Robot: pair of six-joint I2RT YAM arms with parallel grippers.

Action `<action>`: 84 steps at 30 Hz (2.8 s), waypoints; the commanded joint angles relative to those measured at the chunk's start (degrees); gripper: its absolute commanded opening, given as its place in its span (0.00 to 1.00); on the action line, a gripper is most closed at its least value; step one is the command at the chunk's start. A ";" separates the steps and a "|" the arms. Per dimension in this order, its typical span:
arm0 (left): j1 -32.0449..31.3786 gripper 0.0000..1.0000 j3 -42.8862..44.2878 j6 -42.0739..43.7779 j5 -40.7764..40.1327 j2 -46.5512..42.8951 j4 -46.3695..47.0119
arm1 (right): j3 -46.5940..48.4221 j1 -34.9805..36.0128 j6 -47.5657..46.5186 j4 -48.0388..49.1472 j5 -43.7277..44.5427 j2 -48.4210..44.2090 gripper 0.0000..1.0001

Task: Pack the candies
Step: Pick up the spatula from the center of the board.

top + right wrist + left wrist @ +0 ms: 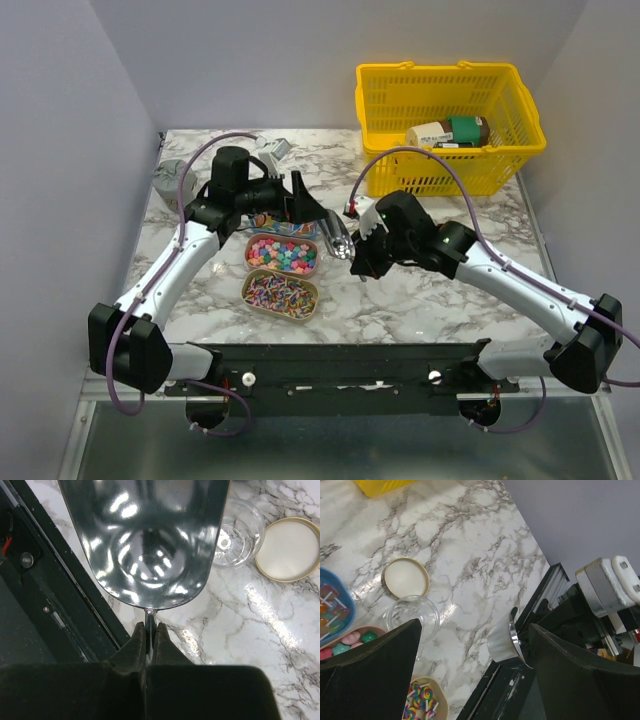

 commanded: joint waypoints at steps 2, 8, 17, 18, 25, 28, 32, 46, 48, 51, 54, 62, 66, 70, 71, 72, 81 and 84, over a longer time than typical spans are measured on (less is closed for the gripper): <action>-1.72 0.91 -1.64 1.44 4.04 -0.34 1.49 | 3.87 0.52 -0.44 -1.11 4.33 -0.06 0.01; -1.80 0.77 -1.47 3.99 4.39 1.59 -0.44 | 5.98 0.52 -0.70 -1.81 1.70 -1.73 0.01; -1.80 0.63 1.43 13.40 9.48 5.46 -10.46 | 10.20 0.52 -7.90 -12.35 -3.58 -3.14 0.00; -1.80 0.59 1.44 14.01 10.97 5.64 -10.64 | 10.29 0.52 -8.17 -12.27 -3.76 -3.40 0.01; -2.51 0.30 0.21 15.07 18.53 5.38 -11.07 | 11.60 0.52 -10.63 -12.27 -3.94 -3.84 0.01; -3.30 0.24 -0.06 15.59 20.12 5.20 -11.60 | 11.96 0.52 -10.46 -11.65 -3.32 -3.49 0.01; -3.65 0.00 -0.59 12.63 20.57 5.11 -11.70 | 11.87 0.52 -9.67 -11.04 -1.22 -2.79 0.01; -3.65 0.00 -0.06 -16.55 22.06 3.09 7.81 | -0.52 0.52 -7.47 -2.17 2.83 -9.99 0.16; -3.65 0.00 -1.02 -17.62 22.50 3.09 9.84 | -1.75 0.52 -7.20 -0.50 3.80 -10.96 0.23; -3.65 0.00 -1.73 -17.89 22.32 3.27 9.67 | -2.54 0.52 -6.41 1.17 5.29 -11.66 0.35; -3.65 0.00 -2.17 -17.45 22.41 3.53 9.49 | -3.16 0.52 -6.24 2.67 6.26 -12.36 0.47; -3.56 0.00 -1.03 -10.34 21.10 4.76 0.98 | -2.81 0.52 -5.80 3.29 8.72 -13.51 0.33; -3.56 0.00 -1.38 -8.93 20.48 4.85 0.08 | -2.90 0.52 -5.71 3.64 8.72 -13.95 0.47; -3.47 0.00 -1.82 -8.93 20.21 4.59 0.08 | -2.81 0.52 -5.97 3.64 7.15 -13.69 0.29; -3.47 0.00 -1.90 -9.01 20.13 4.50 0.17 | -2.90 0.61 -5.89 3.55 6.53 -13.60 0.22; -3.47 0.00 -1.99 -9.10 20.04 4.50 0.26 | -2.90 0.52 -5.88 3.47 6.18 -13.34 0.14; -1.99 0.48 -0.15 -4.63 15.57 4.23 -4.82 | -0.18 0.52 -7.29 -0.48 4.77 -12.19 0.01; -0.05 0.78 2.40 -1.11 10.39 3.62 -8.87 | 2.72 0.52 -8.61 -4.79 4.15 -10.00 0.01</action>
